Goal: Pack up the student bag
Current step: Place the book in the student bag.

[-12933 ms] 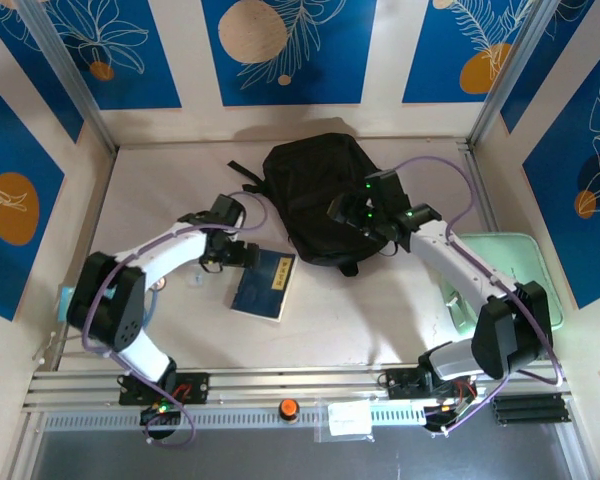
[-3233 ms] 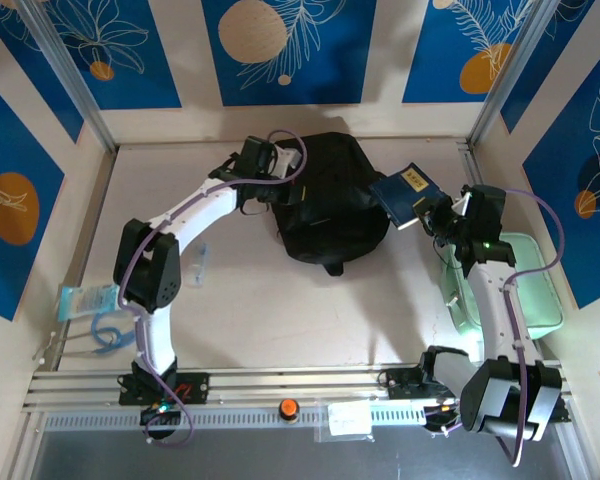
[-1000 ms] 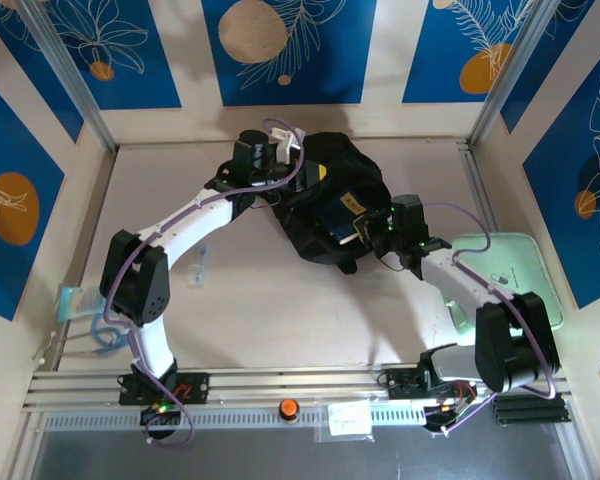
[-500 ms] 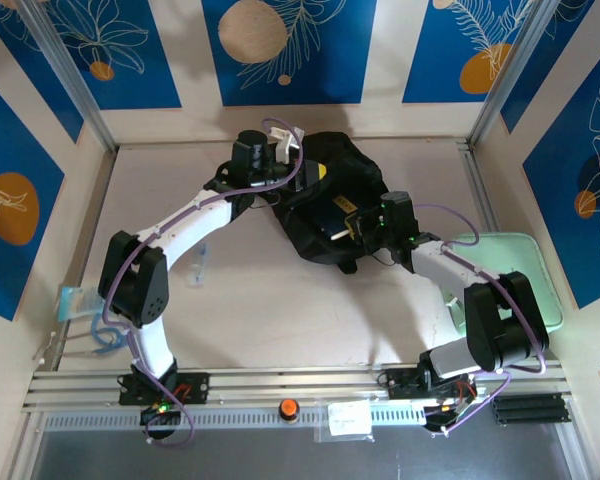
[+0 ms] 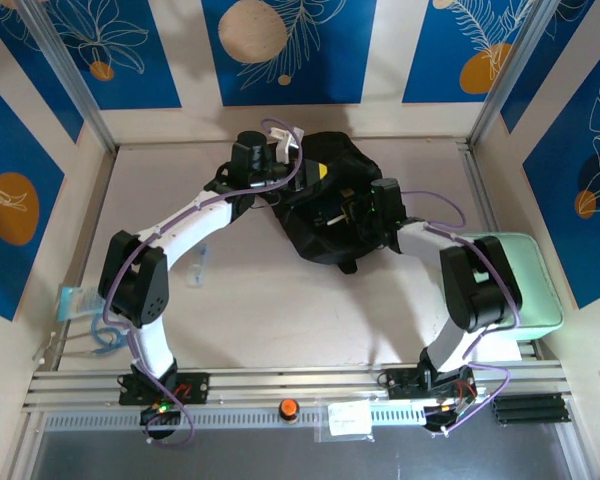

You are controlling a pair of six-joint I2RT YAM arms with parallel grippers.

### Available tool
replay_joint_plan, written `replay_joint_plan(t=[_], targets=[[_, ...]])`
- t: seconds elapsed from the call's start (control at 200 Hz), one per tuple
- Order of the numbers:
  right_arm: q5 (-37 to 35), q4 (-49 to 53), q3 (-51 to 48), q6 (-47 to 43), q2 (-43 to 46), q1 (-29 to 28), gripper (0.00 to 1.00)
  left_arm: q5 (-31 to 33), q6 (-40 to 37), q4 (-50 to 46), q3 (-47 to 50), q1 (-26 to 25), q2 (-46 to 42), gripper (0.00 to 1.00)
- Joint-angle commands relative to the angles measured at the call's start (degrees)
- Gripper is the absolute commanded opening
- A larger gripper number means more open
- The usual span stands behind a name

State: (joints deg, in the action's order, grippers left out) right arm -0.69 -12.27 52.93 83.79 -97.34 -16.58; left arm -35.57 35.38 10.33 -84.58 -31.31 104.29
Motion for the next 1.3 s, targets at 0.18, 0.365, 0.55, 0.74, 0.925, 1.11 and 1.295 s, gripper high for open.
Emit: replay_joint_plan(t=[0.18,0.365,0.55,0.74,0.925,1.11,1.295], targets=[[-0.53,1.13,7.88,-4.81,-9.18,-0.94,0.20,-1.98,0.84,4.98,0.29,-0.48,-2.95,0.00],[-1.20,3.31,5.51,-5.80,-6.64,-1.18,0.48,-1.70,0.47,4.61,0.46,-0.51,-2.88,0.00],[-2.21,5.67,2.47,-6.66,-3.83,-1.09,0.52,-1.91,0.56,4.96,0.75,-0.51,-2.60,0.00],[-0.58,5.60,4.34,-6.80,-7.02,-0.99,0.35,-1.96,0.75,5.25,1.21,-0.51,-2.51,0.00],[-0.82,7.28,9.64,-7.54,-11.29,-1.18,0.23,-2.00,0.79,4.91,1.44,-0.47,-2.49,0.00],[0.62,2.35,10.18,-9.13,-11.72,-1.10,0.19,-2.13,1.01,4.70,1.17,-0.42,-2.25,0.00],[0.65,0.87,2.47,-11.06,-2.46,-0.56,0.34,-1.90,0.66,3.95,1.52,-0.42,-1.99,0.00]])
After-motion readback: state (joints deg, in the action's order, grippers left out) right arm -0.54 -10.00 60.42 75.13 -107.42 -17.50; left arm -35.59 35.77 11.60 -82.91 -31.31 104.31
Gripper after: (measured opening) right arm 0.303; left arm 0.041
